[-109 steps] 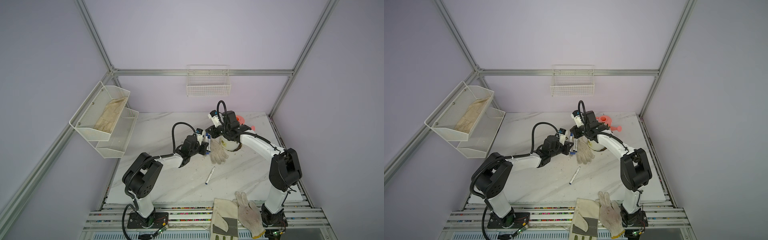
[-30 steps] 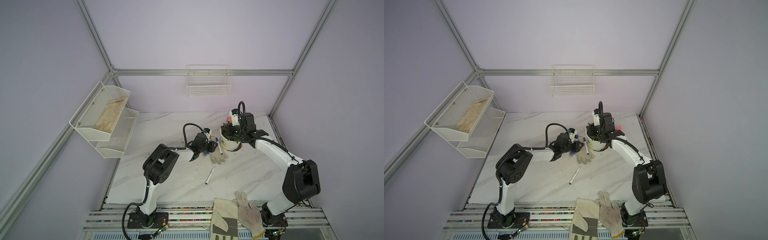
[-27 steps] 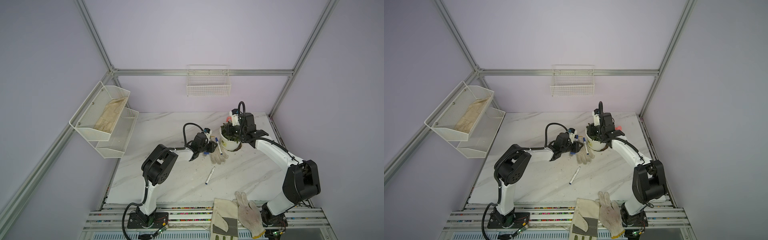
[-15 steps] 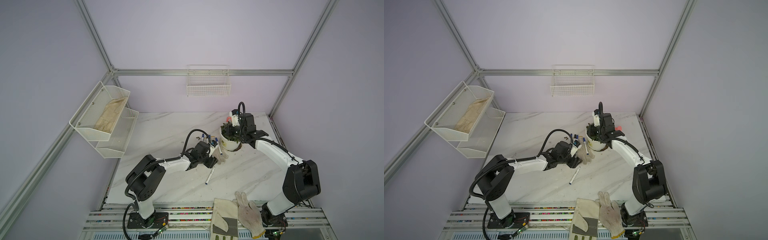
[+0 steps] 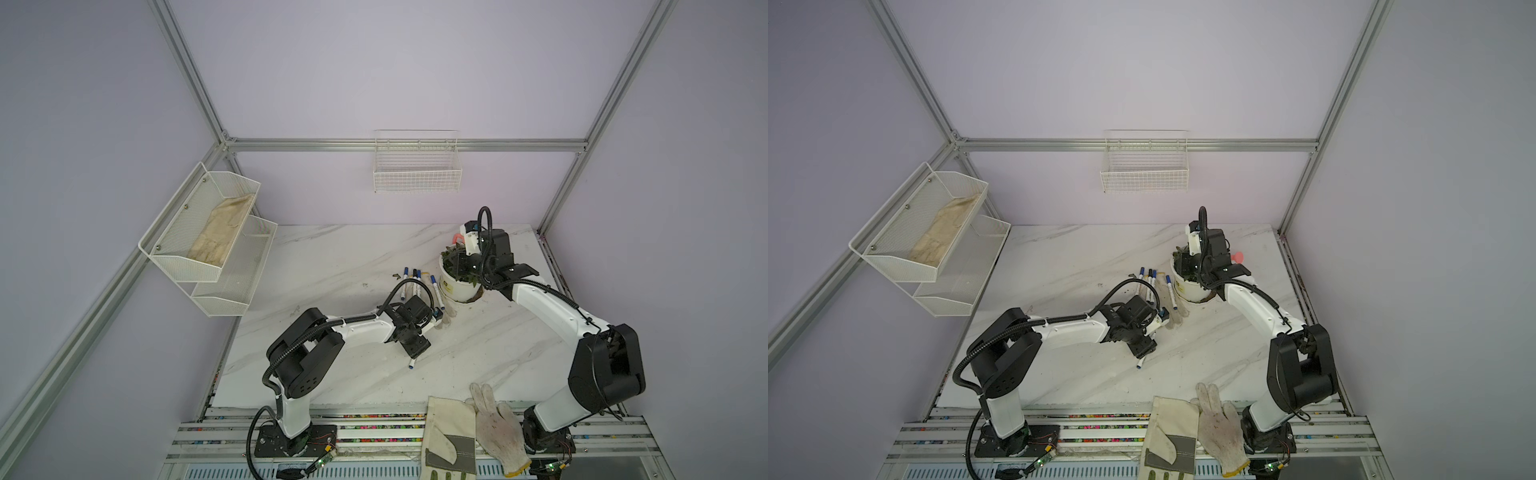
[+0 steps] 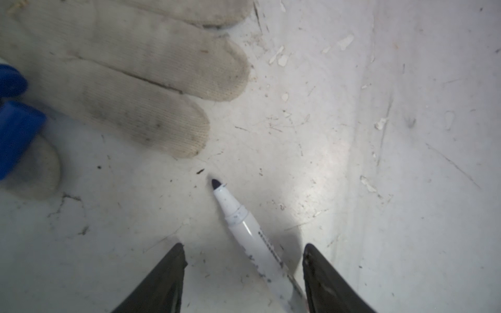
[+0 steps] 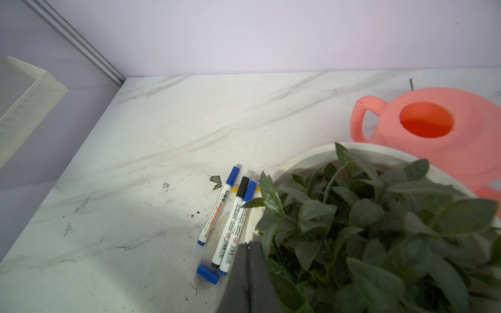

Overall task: Insert the pens into the pen caps
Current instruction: 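Move the left gripper to the uncapped white marker and grasp it, then raise the uncapped white marker upright with the left gripper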

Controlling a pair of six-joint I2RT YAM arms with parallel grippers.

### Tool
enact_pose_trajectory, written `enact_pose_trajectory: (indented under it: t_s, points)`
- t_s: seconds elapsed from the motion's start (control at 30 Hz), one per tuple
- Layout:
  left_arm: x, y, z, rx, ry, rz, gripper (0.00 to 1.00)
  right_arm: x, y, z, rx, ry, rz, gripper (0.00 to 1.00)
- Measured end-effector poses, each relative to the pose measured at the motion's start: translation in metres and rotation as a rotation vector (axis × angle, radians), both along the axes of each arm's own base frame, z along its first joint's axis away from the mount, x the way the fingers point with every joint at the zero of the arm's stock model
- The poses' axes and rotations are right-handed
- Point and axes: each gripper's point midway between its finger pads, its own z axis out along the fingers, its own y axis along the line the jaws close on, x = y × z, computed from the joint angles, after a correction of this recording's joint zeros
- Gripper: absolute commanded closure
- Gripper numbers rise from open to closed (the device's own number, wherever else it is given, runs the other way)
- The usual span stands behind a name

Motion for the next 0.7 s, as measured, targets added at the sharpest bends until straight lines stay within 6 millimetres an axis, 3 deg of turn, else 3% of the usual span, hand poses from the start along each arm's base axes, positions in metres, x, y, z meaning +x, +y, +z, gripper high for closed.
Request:
enact_pose_trajectory:
  t_s: [0.17, 0.4, 0.57, 0.7]
  points:
    - [-0.003, 0.001, -0.001, 0.082, -0.043, -0.054, 0.72, 0.000, 0.000, 0.005, 0.008, -0.014, -0.002, 1.00]
    - [-0.002, 0.002, 0.000, 0.143, -0.103, -0.072, 0.98, 0.001, 0.000, 0.006, 0.015, -0.014, -0.006, 1.00]
    - [0.019, 0.004, 0.005, 0.060, -0.086, 0.030, 1.00, 0.002, 0.001, 0.008, 0.025, -0.012, -0.009, 1.00]
    - [0.062, 0.006, 0.027, -0.144, -0.068, 0.197, 1.00, 0.002, 0.005, 0.013, 0.039, -0.018, 0.011, 1.00]
